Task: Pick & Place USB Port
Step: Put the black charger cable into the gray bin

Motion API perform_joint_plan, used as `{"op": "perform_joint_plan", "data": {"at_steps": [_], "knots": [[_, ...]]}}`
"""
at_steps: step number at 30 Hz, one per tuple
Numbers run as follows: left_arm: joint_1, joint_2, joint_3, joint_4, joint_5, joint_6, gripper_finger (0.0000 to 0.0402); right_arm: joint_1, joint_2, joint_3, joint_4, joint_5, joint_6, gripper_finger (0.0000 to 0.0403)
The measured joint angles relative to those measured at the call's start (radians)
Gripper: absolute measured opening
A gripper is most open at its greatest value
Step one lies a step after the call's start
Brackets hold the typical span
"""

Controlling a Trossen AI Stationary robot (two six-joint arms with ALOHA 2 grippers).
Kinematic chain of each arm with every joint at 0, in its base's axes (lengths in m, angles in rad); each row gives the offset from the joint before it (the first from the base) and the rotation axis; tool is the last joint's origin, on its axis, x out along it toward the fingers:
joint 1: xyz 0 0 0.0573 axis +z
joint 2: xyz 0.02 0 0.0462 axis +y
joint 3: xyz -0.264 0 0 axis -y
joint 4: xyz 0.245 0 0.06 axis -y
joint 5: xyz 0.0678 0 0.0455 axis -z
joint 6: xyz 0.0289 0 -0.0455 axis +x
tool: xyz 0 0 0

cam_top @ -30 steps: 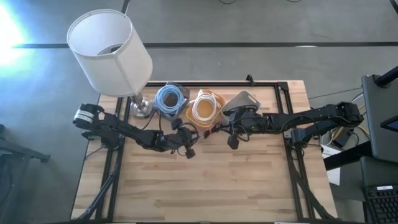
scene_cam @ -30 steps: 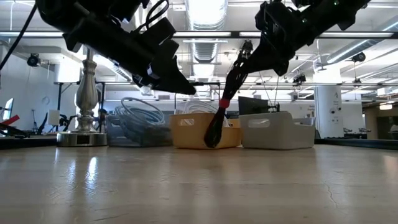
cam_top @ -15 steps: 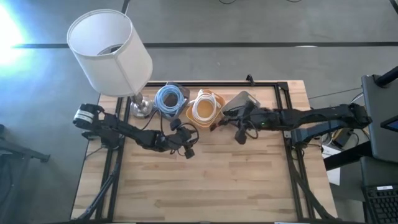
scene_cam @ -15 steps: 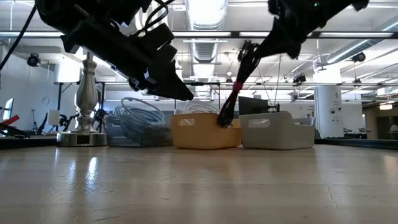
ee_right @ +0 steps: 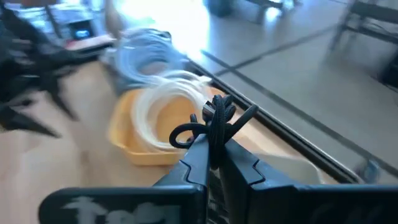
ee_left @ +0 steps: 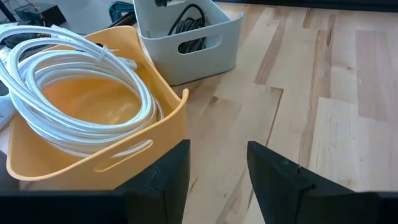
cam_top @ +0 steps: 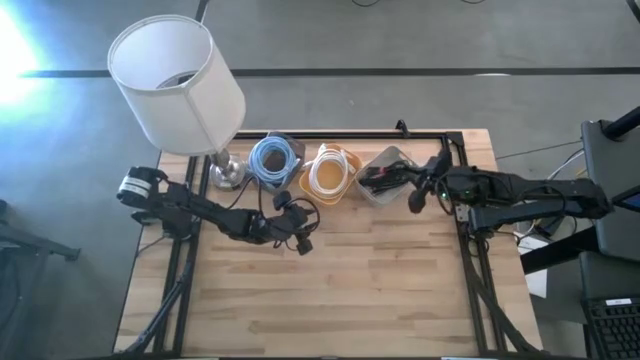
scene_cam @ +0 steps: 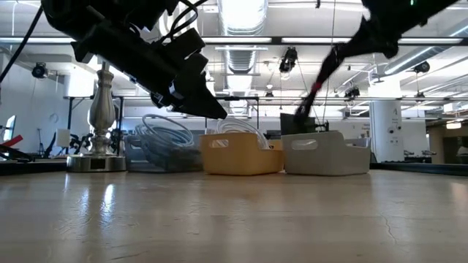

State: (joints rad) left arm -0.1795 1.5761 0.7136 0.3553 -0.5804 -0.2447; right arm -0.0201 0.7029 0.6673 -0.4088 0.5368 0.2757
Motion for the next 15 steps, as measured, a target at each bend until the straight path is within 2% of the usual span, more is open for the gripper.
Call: {"op": "perform_joint_plan", "data": {"at_steps": [2, 5, 10, 15], "knots": [[0.000, 0.000, 0.000, 0.000, 0.000, -0.001, 0.0163, -0.025, -0.024, -0.043, 0.000, 0.029, 0.029, 0.0018], [0.001, 0.000, 0.000, 0.000, 0.000, -0.001, 0.0163, -0.071, -0.029, -0.100, 0.019, 0.017, 0.074, 0.0018], [0.001, 0.000, 0.000, 0.001, 0.000, -0.003, 0.0163, -0.147, 0.000, -0.208, 0.147, -0.146, 0.110, 0.0018], [0.001, 0.000, 0.000, 0.002, 0.000, -0.023, 0.0163, -0.202, 0.038, -0.290, 0.332, -0.265, 0.114, 0.0018]]}}
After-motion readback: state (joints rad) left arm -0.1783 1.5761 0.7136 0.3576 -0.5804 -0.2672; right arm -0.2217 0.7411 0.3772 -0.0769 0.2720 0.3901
